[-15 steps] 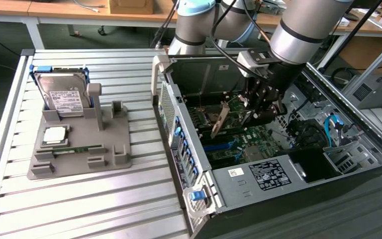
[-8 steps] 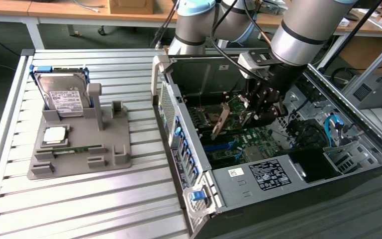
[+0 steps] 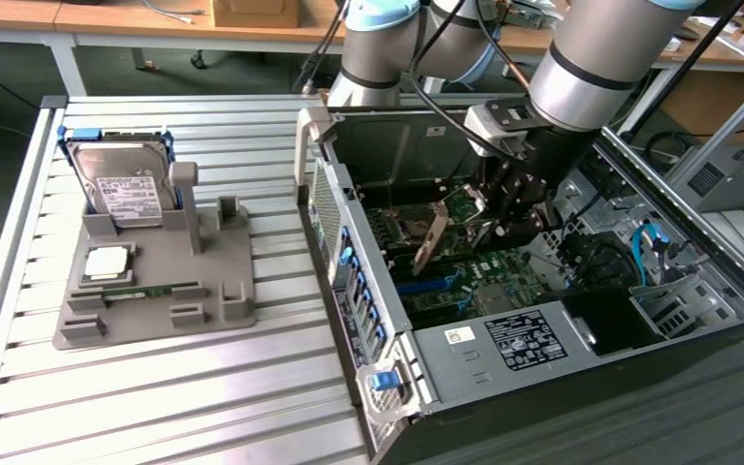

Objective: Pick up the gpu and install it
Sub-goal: 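Insert the gpu into the slot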

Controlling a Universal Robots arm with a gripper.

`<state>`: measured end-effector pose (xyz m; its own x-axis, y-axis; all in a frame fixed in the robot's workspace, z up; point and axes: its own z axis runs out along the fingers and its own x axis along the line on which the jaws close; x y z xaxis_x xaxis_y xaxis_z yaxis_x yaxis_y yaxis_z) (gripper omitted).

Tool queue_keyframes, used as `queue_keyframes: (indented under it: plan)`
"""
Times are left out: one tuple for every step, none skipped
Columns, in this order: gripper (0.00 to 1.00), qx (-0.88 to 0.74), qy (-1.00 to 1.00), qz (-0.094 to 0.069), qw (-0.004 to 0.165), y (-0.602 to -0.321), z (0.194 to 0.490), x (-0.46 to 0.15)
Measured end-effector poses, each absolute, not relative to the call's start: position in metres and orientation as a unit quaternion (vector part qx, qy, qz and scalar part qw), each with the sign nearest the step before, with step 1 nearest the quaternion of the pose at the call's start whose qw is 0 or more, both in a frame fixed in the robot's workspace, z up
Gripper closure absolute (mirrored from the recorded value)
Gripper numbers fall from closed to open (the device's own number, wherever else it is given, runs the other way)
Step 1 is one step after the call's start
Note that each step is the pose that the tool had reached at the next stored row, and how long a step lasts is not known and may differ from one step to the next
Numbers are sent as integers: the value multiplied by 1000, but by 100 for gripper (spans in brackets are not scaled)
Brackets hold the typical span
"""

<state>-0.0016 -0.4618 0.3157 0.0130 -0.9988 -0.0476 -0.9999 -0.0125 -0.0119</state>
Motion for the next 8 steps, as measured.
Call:
queue_keyframes:
  plan:
    - [73, -711, 702, 13, 21, -462, 316, -2]
    - [73, -711, 702, 13, 21, -463, 316, -2]
    - [73, -711, 702, 13, 21, -464, 316, -2]
    - [73, -711, 702, 13, 21, -465, 316, -2]
    - [73, -711, 702, 13, 21, -465, 316, -2]
    - [73, -711, 702, 13, 21, -466, 316, -2]
    - [73, -711, 702, 13, 21, -467, 316, -2]
    - [73, -711, 702, 13, 21, -468, 316, -2]
